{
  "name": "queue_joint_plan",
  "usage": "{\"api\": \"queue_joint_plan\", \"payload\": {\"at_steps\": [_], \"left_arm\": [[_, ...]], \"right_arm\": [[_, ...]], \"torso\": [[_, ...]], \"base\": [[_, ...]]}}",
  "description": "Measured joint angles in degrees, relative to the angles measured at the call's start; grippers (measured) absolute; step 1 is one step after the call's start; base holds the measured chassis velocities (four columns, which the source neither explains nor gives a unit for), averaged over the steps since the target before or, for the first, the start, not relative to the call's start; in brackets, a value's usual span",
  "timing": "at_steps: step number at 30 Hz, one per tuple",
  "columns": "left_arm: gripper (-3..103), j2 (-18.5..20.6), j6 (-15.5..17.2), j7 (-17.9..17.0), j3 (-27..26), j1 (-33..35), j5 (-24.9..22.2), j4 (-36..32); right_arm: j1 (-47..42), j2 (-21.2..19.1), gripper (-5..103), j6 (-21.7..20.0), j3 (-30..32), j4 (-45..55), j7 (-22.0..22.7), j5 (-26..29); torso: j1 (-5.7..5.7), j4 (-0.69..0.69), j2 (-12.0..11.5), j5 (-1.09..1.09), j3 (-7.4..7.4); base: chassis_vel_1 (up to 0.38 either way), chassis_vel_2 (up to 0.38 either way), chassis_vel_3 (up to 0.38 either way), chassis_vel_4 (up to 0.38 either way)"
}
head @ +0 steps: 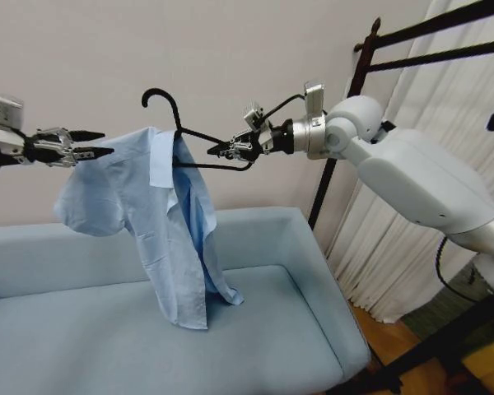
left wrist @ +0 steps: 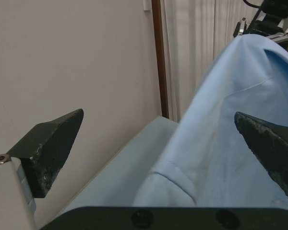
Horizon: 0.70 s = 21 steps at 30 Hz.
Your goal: Pick up the clothes from the sofa and hang them on the clothes hanger.
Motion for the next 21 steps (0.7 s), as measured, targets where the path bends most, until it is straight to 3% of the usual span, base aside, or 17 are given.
{"api": "queue_joint_plan", "payload": {"at_steps": [10, 13, 16, 18, 21], "left_arm": [[102, 0.7, 0.0, 0.0, 0.2, 0.4, -0.8, -0.6], [98, 0.9, -0.3, 0.1, 0.7, 0.4, -0.8, -1.1], [83, 1.0, -0.7, -0.3, 1.1, 0.7, -0.7, -1.6], [83, 1.0, -0.7, -0.5, 1.2, 0.8, -0.7, -1.9], [66, 1.0, -0.7, -0.9, 1.3, 0.9, -0.6, -2.1]], "right_arm": [[-0.5, 0.3, 2, -0.1, 0.6, -0.3, 0.8, 0.4], [-0.8, 0.3, 2, -0.1, 0.7, -0.1, 1.1, 0.4], [-1.2, 0.2, 2, -0.1, 1.1, 0.0, 1.4, 0.4], [-1.2, 0.2, 2, -0.1, 1.2, 0.0, 1.5, 0.4], [-1.3, 0.3, 2, -0.1, 1.4, -0.1, 1.7, 0.4]], "torso": [[0.00, 0.01, 0.0, 0.00, 0.00], [0.00, 0.00, 0.0, 0.00, 0.00], [0.00, 0.00, 0.0, 0.00, 0.00], [0.00, 0.00, 0.0, 0.00, 0.00], [0.00, 0.00, 0.0, 0.00, 0.00]], "base": [[0.000, 0.000, 0.000, 0.000], [0.000, 0.000, 0.000, 0.000], [0.000, 0.000, 0.000, 0.000], [0.000, 0.000, 0.000, 0.000], [0.000, 0.000, 0.000, 0.000]]}}
